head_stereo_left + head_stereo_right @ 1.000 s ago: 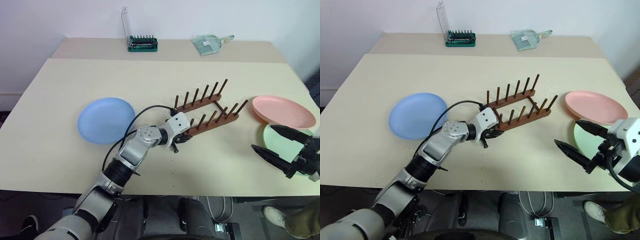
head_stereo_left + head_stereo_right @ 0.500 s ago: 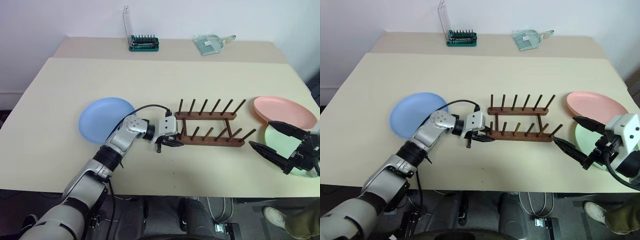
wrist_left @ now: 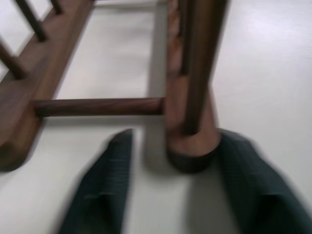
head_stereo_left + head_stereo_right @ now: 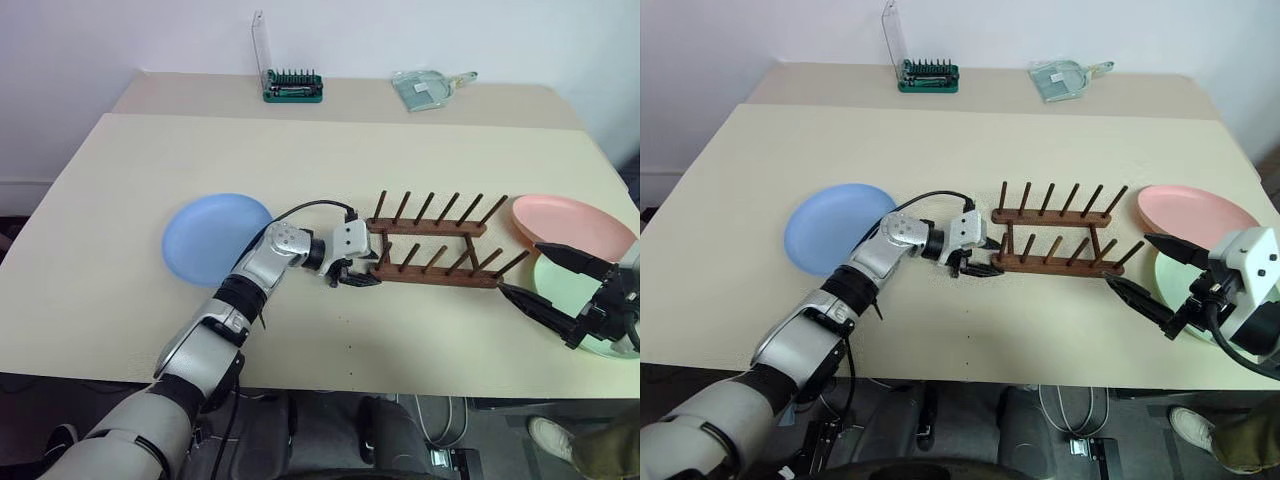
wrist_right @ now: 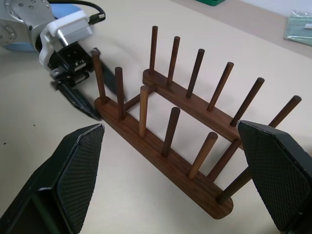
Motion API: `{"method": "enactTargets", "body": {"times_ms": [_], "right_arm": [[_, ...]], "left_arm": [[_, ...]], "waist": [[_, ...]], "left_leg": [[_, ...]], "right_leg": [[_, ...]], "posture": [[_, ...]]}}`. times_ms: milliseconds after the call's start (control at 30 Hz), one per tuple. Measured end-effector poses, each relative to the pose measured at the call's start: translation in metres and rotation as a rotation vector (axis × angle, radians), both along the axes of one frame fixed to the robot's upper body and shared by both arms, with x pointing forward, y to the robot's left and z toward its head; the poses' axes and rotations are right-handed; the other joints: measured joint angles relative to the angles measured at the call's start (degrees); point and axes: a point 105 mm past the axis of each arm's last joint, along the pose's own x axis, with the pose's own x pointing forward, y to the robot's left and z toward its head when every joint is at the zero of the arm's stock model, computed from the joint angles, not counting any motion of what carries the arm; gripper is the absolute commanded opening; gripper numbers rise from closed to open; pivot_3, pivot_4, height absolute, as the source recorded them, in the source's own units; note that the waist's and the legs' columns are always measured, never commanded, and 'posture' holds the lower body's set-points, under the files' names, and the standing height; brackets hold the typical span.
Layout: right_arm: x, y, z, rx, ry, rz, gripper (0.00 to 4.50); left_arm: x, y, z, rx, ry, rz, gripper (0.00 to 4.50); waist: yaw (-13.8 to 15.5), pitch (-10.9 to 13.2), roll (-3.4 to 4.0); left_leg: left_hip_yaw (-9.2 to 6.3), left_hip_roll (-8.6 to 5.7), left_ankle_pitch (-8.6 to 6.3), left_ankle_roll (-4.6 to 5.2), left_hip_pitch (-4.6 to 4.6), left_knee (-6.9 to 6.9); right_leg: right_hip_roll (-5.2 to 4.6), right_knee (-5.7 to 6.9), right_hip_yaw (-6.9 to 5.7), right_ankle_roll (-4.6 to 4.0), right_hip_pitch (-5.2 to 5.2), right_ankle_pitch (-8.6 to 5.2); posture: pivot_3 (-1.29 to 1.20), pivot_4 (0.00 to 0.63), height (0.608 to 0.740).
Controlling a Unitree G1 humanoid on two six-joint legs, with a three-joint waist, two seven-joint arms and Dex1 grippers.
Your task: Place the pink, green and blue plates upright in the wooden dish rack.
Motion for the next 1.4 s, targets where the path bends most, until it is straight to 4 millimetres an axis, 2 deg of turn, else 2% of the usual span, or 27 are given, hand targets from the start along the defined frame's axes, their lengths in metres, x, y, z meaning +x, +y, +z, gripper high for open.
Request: {"method": "enactTargets", "body": {"times_ms": [33, 200, 300, 400, 467, 533, 600, 667, 767, 800, 867, 967, 1100, 1167, 1300, 1400], "right_arm": [[0.0, 0.0, 0.0, 0.0, 0.0, 0.001, 4.5], [0.002, 0.004, -0.002, 0.02, 0.016, 0.019, 4.5], [0.005, 0.016, -0.004, 0.041, 0.019, 0.057, 4.5], [0.015, 0.031, -0.004, 0.065, 0.002, 0.101, 4.5], [0.019, 0.038, -0.001, 0.072, -0.016, 0.124, 4.5], [0.021, 0.041, -0.002, 0.078, -0.013, 0.143, 4.5], [0.022, 0.04, -0.005, 0.098, 0.012, 0.149, 3.92], [0.018, 0.038, -0.011, 0.108, 0.069, 0.173, 3.17], [0.012, 0.035, -0.016, 0.101, 0.124, 0.201, 1.63], [0.011, 0.034, -0.016, 0.098, 0.129, 0.205, 1.07], [0.01, 0.032, -0.018, 0.077, 0.147, 0.208, 0.04], [0.01, 0.025, -0.029, -0.011, 0.181, 0.175, 0.04], [0.015, 0.015, -0.062, -0.174, 0.263, 0.123, 0.04], [0.017, 0.014, -0.073, -0.225, 0.271, 0.111, 0.04], [0.027, 0.01, -0.078, -0.307, 0.23, 0.086, 0.04], [0.035, 0.005, -0.081, -0.343, 0.207, 0.056, 0.04]], "left_arm": [[0.001, 0.001, 0.001, 0.0, -0.008, 0.003, 4.47], [0.01, 0.017, 0.014, 0.0, -0.02, 0.049, 4.47], [0.006, 0.031, 0.037, 0.035, -0.091, 0.012, 4.47], [-0.006, 0.042, 0.07, 0.038, -0.142, -0.016, 4.47], [-0.014, 0.047, 0.081, 0.043, -0.142, -0.018, 4.47], [-0.023, 0.054, 0.081, 0.055, -0.098, -0.019, 3.96], [-0.031, 0.058, 0.08, 0.011, 0.011, -0.014, 3.16], [-0.047, 0.056, 0.087, -0.082, 0.156, -0.051, 2.23], [-0.073, 0.048, 0.1, -0.15, 0.268, -0.155, 0.61], [-0.079, 0.044, 0.099, -0.157, 0.278, -0.174, 0.09], [-0.081, 0.037, 0.088, -0.153, 0.309, -0.164, 0.0], [-0.085, 0.021, 0.069, -0.146, 0.358, -0.146, 0.0], [-0.069, -0.001, 0.034, -0.041, 0.275, -0.048, 0.0], [-0.065, -0.011, 0.021, -0.014, 0.264, -0.023, 0.0], [-0.062, -0.032, 0.021, -0.032, 0.175, -0.028, 0.0], [-0.056, -0.039, 0.021, -0.035, 0.103, -0.001, 0.0]], "waist": [[0.0, 0.0, 0.0], [-0.06, 0.0, -0.01], [-0.25, 0.03, -0.02], [-0.35, 0.01, 0.02], [-0.18, 0.0, 0.03], [0.0, 0.0, 0.03], [0.09, 0.01, 0.02], [0.05, 0.02, 0.01], [-0.11, 0.01, 0.01], [-0.13, 0.0, 0.03], [-0.12, 0.0, 0.03], [0.01, 0.01, 0.01], [-0.04, -0.01, 0.0], [-0.06, -0.01, 0.0], [-0.06, -0.01, 0.0], [-0.08, -0.01, 0.0]], "left_leg": [[0.0, 0.0, 0.0, 0.0, 0.0, 0.0], [0.0, 0.01, 0.0, 0.0, 0.0, -0.01], [0.0, 0.03, 0.0, 0.0, -0.01, -0.03], [0.0, 0.03, 0.0, -0.01, -0.01, -0.03], [0.0, 0.02, 0.0, 0.0, 0.0, -0.02], [-0.01, 0.02, 0.0, 0.0, 0.0, -0.02], [-0.01, 0.0, 0.0, 0.0, -0.02, -0.01], [-0.02, 0.01, 0.0, 0.01, -0.03, 0.01], [-0.01, 0.01, -0.01, 0.01, -0.01, 0.01], [-0.01, 0.01, 0.0, 0.01, 0.05, 0.01], [-0.01, 0.02, 0.0, 0.01, 0.12, 0.0], [-0.01, 0.01, 0.0, 0.01, 0.1, 0.02], [0.01, -0.02, 0.0, 0.01, 0.1, 0.02], [0.01, -0.01, 0.0, 0.01, 0.07, 0.01], [0.01, -0.01, 0.0, 0.01, 0.04, 0.01], [0.01, -0.01, 0.0, 0.01, 0.04, 0.01]], "right_leg": [[0.0, 0.0, 0.0, 0.01, 0.0, 0.0], [0.0, 0.01, 0.0, 0.01, -0.01, 0.01], [0.01, 0.03, 0.0, 0.01, -0.05, 0.01], [0.01, 0.04, 0.02, 0.01, -0.04, 0.01], [0.01, 0.04, 0.02, 0.01, -0.02, 0.01], [0.01, 0.04, 0.01, 0.01, -0.01, 0.0], [0.01, 0.03, 0.01, 0.02, 0.0, 0.0], [0.0, 0.03, 0.01, 0.02, 0.0, 0.01], [0.01, 0.04, 0.01, 0.13, 0.0, 0.06], [0.01, 0.05, 0.02, 0.12, 0.05, 0.06], [0.02, 0.05, 0.02, -0.01, 0.11, -0.02], [0.02, 0.04, 0.02, -0.02, 0.12, -0.02], [0.02, 0.01, 0.03, -0.04, 0.1, -0.03], [0.02, 0.01, 0.03, -0.04, 0.06, -0.03], [0.02, 0.01, 0.03, -0.04, 0.02, -0.03], [0.02, 0.01, 0.03, -0.04, 0.03, -0.03]], "posture": [[0.0, 0.15, 0.74], [0.0, 0.15, 0.74], [0.0, 0.15, 0.74], [0.0, 0.15, 0.74], [0.0, 0.15, 0.74], [0.0, 0.15, 0.74], [0.0, 0.15, 0.74], [0.0, 0.15, 0.74], [0.0, 0.15, 0.74], [0.0, 0.15, 0.74], [0.0, 0.15, 0.74], [0.0, 0.15, 0.74], [0.0, 0.15, 0.74], [0.0, 0.15, 0.74], [0.0, 0.15, 0.74], [0.0, 0.15, 0.74]]}}
